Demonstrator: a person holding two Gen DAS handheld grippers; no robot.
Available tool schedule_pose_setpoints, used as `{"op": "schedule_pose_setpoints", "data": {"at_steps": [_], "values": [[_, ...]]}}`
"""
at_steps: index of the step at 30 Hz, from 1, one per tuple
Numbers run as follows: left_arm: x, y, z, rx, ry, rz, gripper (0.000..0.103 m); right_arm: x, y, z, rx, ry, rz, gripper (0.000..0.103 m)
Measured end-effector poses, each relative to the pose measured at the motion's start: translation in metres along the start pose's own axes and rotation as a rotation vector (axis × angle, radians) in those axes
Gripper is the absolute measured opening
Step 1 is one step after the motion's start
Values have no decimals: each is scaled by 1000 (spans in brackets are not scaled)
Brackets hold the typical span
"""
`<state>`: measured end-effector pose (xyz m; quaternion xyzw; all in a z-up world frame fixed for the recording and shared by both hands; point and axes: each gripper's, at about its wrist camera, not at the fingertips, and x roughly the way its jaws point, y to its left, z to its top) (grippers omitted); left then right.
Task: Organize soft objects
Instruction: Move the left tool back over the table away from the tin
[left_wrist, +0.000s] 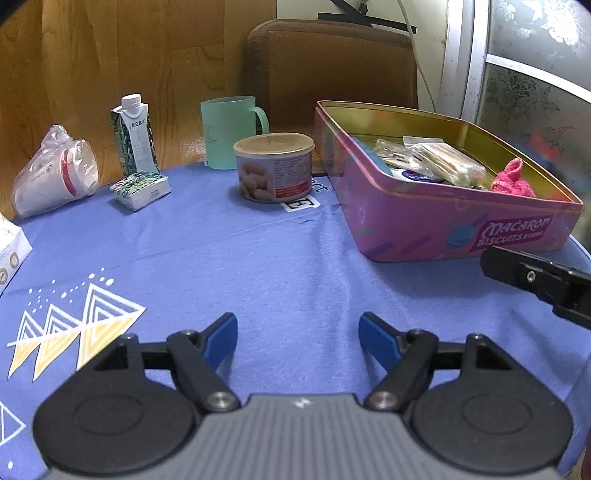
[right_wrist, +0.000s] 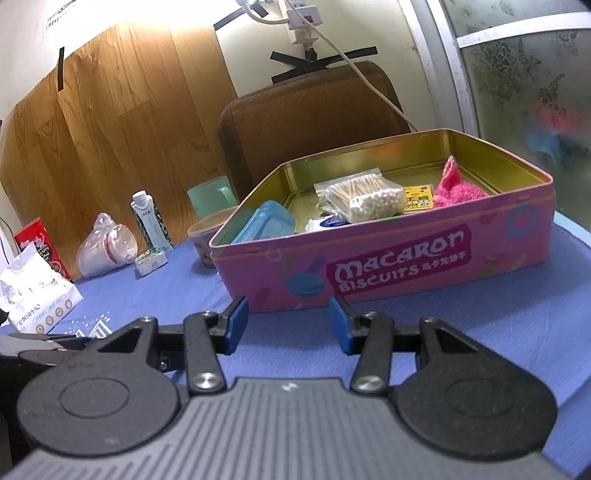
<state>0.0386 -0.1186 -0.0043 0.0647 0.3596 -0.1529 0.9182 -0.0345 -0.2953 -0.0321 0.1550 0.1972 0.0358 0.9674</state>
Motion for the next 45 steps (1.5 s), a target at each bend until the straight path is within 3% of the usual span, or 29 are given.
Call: {"op": "schedule_pose_setpoints", "data": {"at_steps": [21,23,25,45], "values": [[-10,-2,-1,8,-21,-43,78,-14,3,-4,12,-2,-9,58],[-13,-3,-1,9,-29,-44,91,-15,3,-4,14,-3,-8,59],[-16,-3,-1,10,-47,-36,95,-15,4,-5,13,-4,-10,59],[-29,-8,-2,58,-78,-78,97,-15,3,-5,20,-2,-12,59]]}}
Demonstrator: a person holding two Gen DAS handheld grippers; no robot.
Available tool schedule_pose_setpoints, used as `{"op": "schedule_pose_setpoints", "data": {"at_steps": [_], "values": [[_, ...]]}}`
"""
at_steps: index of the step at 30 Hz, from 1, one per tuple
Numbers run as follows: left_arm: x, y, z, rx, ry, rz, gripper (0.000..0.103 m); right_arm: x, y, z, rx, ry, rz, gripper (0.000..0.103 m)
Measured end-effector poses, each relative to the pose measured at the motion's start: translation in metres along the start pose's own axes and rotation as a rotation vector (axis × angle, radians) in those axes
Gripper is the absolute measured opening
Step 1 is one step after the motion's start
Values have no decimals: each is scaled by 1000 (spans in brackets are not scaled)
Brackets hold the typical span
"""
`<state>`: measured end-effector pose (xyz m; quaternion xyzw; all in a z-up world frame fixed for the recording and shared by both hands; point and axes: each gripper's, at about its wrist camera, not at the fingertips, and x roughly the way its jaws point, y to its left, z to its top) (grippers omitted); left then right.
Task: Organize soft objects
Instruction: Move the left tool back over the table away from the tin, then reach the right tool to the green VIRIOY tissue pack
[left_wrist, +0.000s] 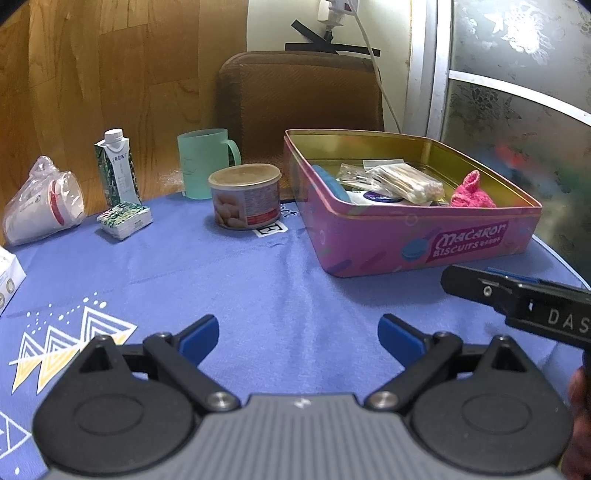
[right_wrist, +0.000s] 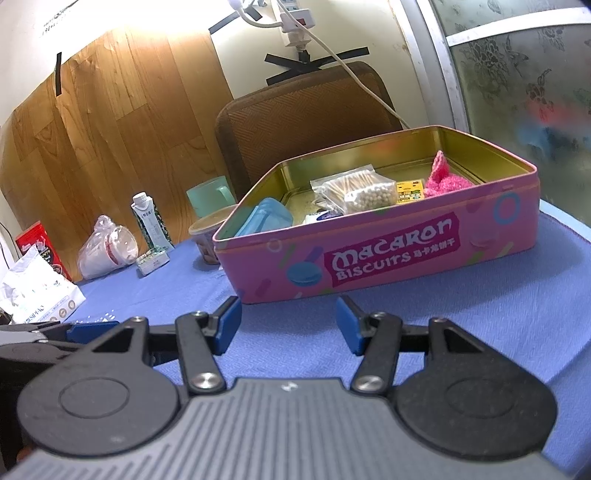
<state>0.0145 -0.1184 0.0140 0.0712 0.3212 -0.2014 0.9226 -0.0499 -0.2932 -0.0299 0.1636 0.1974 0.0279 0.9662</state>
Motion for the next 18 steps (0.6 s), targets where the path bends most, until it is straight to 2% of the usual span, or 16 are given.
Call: {"op": "schedule_pose_setpoints", "data": {"at_steps": [9,18], "values": [[5,4,-2,2,13,6,97,0,2,-2,2,5,0,60],[4,29,-2,-36,0,54,98,5,10,-3,-18,20,5,60]]}}
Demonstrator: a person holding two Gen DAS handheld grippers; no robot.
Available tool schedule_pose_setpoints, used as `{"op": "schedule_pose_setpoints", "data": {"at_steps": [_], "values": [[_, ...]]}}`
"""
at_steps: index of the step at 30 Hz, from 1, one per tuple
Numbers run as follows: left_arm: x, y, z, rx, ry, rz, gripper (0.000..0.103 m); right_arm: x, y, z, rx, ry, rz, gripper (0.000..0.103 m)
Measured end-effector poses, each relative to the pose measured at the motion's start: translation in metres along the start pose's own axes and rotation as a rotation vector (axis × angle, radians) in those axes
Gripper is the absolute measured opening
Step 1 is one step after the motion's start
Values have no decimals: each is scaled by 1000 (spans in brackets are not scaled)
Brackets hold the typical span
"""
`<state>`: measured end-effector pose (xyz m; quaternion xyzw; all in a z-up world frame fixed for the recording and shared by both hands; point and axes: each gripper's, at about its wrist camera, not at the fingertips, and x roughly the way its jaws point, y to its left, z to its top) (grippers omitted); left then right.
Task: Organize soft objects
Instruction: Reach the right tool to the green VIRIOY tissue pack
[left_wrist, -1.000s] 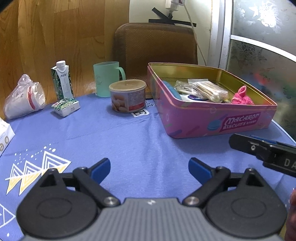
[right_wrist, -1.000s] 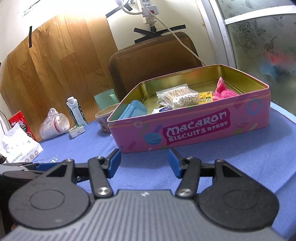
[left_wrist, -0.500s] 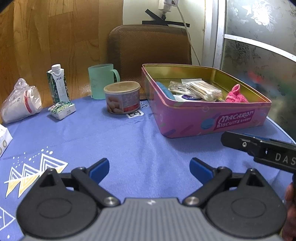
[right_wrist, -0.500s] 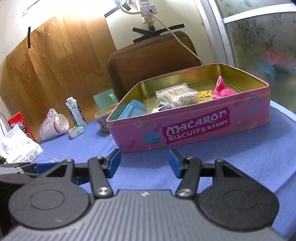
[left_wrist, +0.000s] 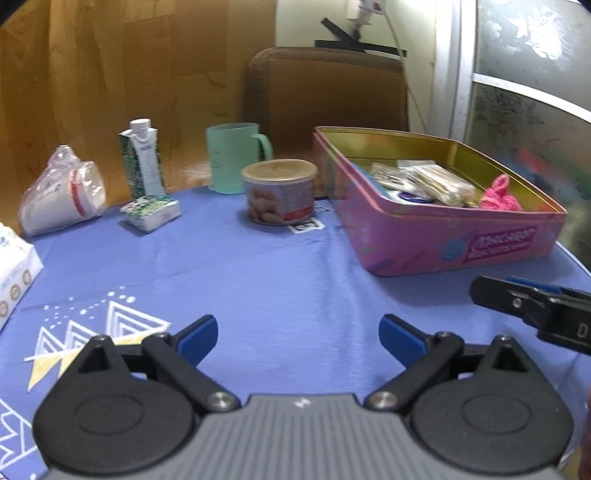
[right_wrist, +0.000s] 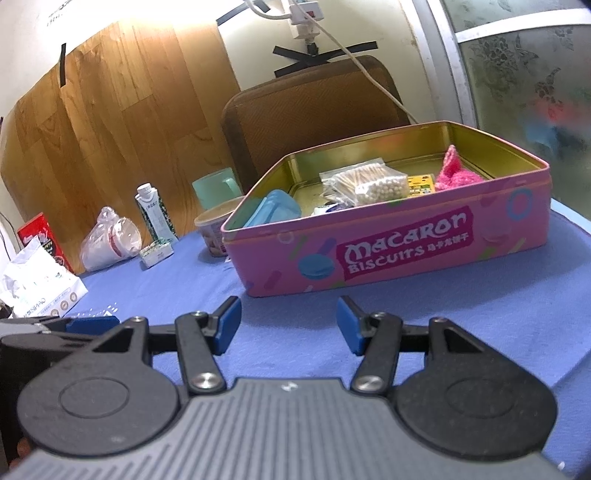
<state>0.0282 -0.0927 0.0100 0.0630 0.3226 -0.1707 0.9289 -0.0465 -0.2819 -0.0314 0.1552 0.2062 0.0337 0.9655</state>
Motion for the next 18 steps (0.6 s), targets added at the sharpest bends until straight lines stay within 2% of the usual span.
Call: {"op": "schedule_pose_setpoints", "data": {"at_steps": [18], "values": [[-2,82,-8,-51,-19,146,98,25,53,0,-137,49,73,60]]}}
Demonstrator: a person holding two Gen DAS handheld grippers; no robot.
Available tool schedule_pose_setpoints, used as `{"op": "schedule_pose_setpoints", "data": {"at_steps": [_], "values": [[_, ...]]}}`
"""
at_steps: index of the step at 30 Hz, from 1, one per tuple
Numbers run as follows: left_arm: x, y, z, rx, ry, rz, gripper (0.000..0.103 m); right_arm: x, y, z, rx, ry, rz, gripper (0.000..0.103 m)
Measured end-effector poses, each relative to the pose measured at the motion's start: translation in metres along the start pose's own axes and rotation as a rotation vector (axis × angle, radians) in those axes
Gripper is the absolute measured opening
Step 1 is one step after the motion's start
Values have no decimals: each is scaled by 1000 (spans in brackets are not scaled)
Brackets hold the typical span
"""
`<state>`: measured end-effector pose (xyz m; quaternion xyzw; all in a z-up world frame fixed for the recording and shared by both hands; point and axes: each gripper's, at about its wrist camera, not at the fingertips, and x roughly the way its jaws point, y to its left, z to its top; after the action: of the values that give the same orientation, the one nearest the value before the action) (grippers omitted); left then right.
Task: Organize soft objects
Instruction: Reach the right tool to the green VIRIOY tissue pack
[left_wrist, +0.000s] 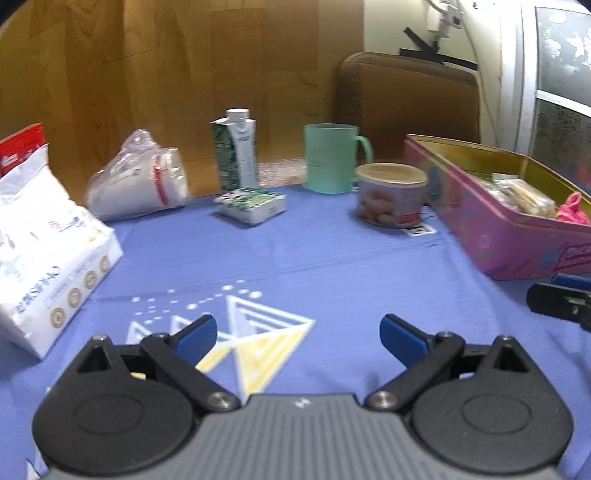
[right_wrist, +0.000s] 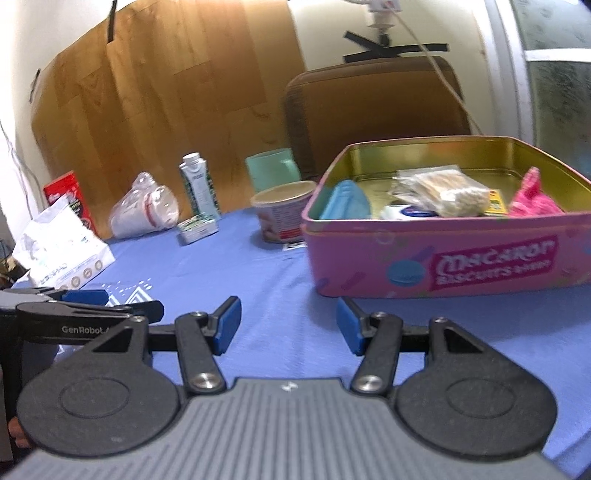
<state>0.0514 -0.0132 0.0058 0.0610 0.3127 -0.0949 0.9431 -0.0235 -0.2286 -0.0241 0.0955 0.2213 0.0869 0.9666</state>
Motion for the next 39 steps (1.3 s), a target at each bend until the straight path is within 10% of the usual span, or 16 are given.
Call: {"op": "schedule_pose_setpoints", "data": {"at_steps": [13,29,36,39], "values": [[14,74,-6,-168,19,113,98,54,50,21,-159,48,114,61],[6,78,-8,-217,-51,120,98,244,126,91,-338,168,144,88],[6,79,-9,-229,-56,98,98,288,130,86,-324,253,98,83],[8,80,-8,-231,-55,91,98,283,128,85,-314,248,136,66]]}}
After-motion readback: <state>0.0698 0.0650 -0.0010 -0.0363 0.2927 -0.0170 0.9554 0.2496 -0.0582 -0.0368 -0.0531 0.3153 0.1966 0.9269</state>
